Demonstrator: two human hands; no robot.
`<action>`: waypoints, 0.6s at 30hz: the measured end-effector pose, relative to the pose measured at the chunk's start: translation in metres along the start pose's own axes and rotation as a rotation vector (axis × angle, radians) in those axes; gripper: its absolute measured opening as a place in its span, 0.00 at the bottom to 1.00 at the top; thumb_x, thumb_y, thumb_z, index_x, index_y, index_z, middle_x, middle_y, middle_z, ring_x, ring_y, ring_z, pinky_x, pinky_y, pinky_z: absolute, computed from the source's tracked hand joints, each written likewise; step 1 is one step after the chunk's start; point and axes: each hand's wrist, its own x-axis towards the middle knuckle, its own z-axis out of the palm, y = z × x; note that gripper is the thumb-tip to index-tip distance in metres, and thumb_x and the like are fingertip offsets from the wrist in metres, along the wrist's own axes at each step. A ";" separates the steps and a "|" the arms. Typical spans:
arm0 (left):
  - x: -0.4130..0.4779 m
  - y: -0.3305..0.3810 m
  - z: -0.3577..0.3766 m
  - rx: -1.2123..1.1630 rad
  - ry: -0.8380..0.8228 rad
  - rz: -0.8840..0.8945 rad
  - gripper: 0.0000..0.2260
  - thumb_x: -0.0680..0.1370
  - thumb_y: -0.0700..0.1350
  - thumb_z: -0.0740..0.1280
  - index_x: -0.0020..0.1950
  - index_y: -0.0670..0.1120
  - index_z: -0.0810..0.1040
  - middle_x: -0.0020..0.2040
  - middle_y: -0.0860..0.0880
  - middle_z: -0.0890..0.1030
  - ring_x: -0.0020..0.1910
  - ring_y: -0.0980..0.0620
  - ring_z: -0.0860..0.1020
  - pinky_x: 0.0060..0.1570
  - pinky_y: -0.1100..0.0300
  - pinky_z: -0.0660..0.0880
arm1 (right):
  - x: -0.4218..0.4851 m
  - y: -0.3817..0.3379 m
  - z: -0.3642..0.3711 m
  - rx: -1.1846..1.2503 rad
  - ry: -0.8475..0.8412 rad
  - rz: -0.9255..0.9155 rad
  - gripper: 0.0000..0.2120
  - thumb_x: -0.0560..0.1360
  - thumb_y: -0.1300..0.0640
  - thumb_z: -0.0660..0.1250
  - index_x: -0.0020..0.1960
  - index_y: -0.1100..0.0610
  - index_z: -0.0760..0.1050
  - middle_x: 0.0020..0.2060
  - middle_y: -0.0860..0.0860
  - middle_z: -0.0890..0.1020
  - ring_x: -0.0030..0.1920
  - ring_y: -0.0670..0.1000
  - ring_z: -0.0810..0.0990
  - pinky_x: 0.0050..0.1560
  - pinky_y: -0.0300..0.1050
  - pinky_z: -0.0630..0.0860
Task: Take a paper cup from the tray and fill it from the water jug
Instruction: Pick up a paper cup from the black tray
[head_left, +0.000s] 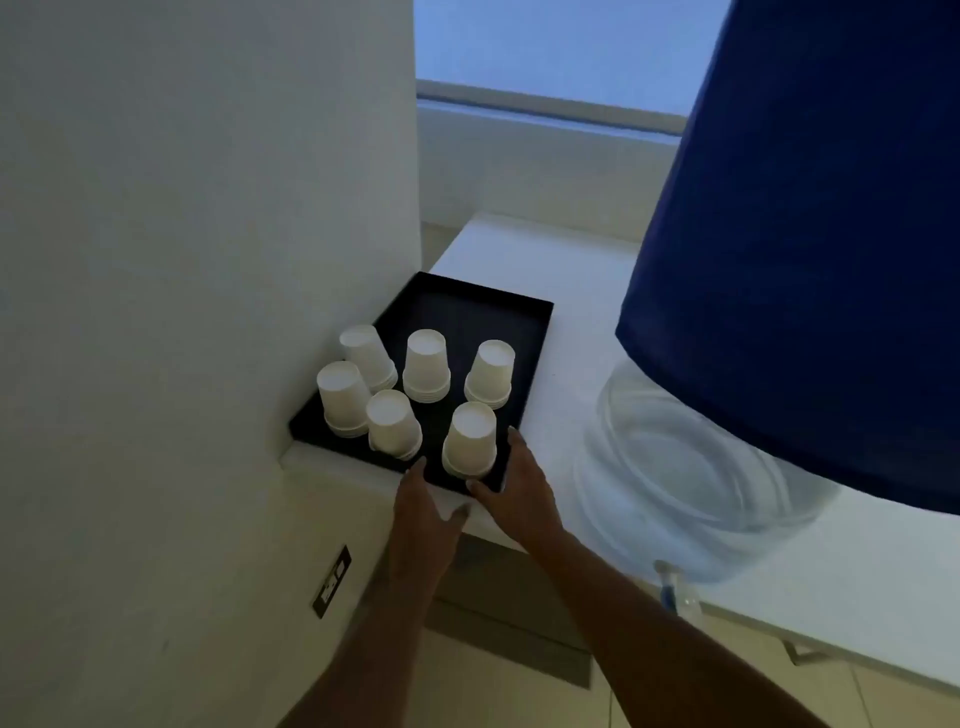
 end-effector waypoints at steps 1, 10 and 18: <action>0.005 -0.002 0.004 -0.002 0.002 0.017 0.35 0.68 0.38 0.73 0.69 0.40 0.57 0.70 0.38 0.64 0.70 0.42 0.62 0.69 0.49 0.61 | 0.007 0.002 0.002 0.027 0.016 0.011 0.41 0.69 0.53 0.70 0.73 0.58 0.49 0.73 0.56 0.61 0.72 0.56 0.61 0.70 0.51 0.62; 0.033 -0.014 0.025 0.168 -0.015 0.161 0.39 0.64 0.44 0.76 0.69 0.40 0.57 0.68 0.40 0.68 0.70 0.43 0.62 0.73 0.43 0.54 | 0.048 0.027 0.023 0.197 0.020 -0.032 0.43 0.61 0.54 0.77 0.69 0.56 0.58 0.65 0.55 0.72 0.65 0.55 0.70 0.63 0.49 0.70; 0.046 -0.013 0.030 0.175 0.022 0.197 0.38 0.63 0.42 0.76 0.67 0.40 0.61 0.65 0.41 0.73 0.68 0.45 0.65 0.72 0.38 0.54 | 0.057 0.030 0.027 0.276 0.075 -0.088 0.36 0.61 0.56 0.77 0.64 0.55 0.65 0.60 0.55 0.76 0.61 0.53 0.74 0.60 0.45 0.72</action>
